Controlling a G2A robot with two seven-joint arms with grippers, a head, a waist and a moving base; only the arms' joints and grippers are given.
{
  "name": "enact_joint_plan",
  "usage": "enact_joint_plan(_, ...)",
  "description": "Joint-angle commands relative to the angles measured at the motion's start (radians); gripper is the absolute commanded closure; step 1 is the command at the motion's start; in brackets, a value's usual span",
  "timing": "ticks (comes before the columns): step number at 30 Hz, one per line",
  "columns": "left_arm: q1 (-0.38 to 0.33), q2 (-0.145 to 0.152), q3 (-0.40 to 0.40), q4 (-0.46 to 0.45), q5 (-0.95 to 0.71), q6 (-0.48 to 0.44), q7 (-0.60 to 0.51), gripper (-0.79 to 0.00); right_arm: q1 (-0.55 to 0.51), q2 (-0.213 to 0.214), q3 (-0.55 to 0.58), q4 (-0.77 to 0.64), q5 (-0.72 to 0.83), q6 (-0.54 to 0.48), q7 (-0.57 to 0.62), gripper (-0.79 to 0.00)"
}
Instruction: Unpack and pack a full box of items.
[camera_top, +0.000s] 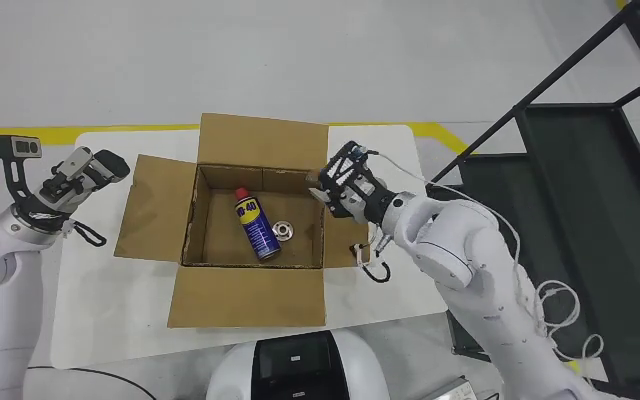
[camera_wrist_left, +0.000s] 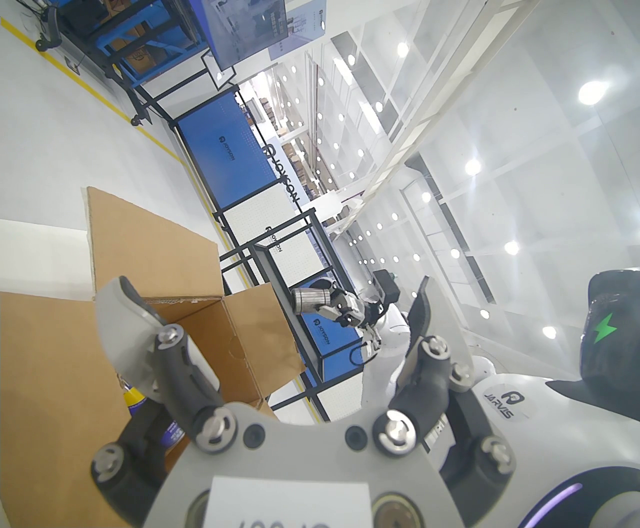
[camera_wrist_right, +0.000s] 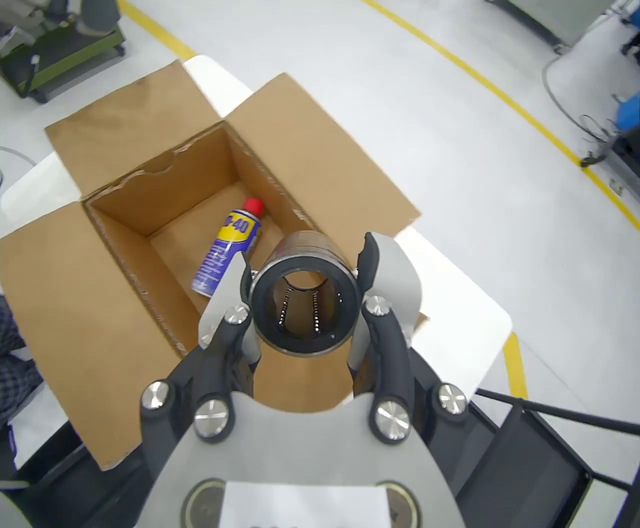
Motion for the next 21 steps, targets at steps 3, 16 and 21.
enact_joint_plan(3,0.0,0.0,0.0,0.0,0.0,0.0,0.0,-0.785,0.102,-0.023,-0.138,0.138,0.053,0.01,0.03,0.0)
enact_joint_plan(16,0.0,0.0,0.0,0.0,0.0,0.0,0.0,-0.785,0.212,-0.057,-0.255,0.324,0.087,0.041,0.016,0.0)
enact_joint_plan(21,0.0,0.0,0.0,0.0,0.0,0.0,0.0,-0.785,0.212,-0.057,-0.255,0.324,0.087,0.041,0.016,0.0)
